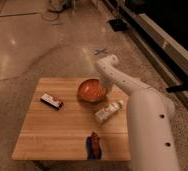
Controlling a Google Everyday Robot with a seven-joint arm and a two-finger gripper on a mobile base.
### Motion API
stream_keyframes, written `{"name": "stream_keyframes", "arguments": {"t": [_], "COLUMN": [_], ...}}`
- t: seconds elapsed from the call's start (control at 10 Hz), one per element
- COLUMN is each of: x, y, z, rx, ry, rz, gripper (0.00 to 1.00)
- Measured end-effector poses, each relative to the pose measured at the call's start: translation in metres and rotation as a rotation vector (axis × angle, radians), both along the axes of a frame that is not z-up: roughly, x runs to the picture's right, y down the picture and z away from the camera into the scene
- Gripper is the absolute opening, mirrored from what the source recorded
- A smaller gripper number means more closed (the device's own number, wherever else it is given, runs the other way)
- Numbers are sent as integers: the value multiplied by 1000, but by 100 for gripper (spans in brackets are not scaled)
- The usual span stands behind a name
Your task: Drag the ceramic bowl in a circle
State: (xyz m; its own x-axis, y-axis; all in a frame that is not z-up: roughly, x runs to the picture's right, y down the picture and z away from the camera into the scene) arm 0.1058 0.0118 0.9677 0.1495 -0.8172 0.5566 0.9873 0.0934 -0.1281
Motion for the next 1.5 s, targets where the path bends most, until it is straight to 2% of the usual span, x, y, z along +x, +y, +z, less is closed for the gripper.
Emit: {"name": "stream_keyframes", "arguments": {"t": [0.4, 0.8, 1.1, 1.5], "x": [32, 25, -6, -69], "y": [6, 32, 51, 64], "z": [-13, -44, -59, -63], "rx": [-14, -40, -61, -77], "ry": [18, -36, -103, -216], "rz": [-25, -97, -151, -250], "gripper": [0, 0, 0, 0]}}
